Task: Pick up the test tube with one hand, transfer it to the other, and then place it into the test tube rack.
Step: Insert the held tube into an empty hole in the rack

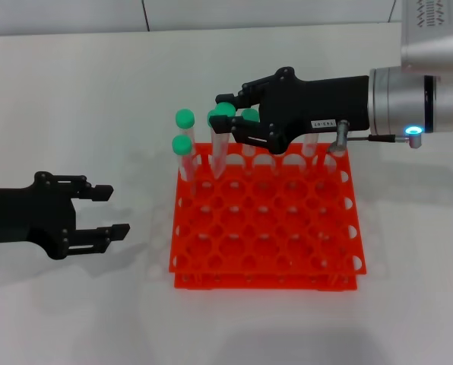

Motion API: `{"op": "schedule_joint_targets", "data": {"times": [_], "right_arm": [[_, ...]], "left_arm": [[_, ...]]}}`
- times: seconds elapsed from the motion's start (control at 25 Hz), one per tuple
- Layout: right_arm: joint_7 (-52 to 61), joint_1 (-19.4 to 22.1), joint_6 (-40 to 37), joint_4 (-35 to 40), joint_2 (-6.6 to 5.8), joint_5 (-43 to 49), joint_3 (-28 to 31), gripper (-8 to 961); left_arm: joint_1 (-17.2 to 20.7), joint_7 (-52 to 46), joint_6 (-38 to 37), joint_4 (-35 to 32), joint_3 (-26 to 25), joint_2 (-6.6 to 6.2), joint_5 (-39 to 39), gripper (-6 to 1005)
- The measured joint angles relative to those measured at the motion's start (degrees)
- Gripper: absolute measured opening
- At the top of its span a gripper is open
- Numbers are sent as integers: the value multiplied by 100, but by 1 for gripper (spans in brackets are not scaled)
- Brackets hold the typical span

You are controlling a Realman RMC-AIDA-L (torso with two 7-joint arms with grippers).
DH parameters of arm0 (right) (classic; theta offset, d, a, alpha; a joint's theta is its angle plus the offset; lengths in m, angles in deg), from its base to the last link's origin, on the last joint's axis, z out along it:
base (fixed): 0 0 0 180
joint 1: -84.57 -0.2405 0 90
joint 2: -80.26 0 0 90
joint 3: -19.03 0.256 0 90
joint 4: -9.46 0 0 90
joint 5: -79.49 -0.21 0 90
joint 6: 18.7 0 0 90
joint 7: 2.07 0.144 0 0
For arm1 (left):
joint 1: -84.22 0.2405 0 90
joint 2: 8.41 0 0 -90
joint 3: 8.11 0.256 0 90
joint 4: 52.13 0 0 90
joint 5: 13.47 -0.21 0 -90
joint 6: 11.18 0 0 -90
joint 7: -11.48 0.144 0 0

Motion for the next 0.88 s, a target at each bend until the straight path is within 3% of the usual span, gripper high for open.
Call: {"op": "schedule_joint_targets", "data": {"times": [0.88], "right_arm": [[-15,-21,55,-126,16,0,-40,296]], "left_arm": [[-15,0,-8,33,7,0,0,638]]}}
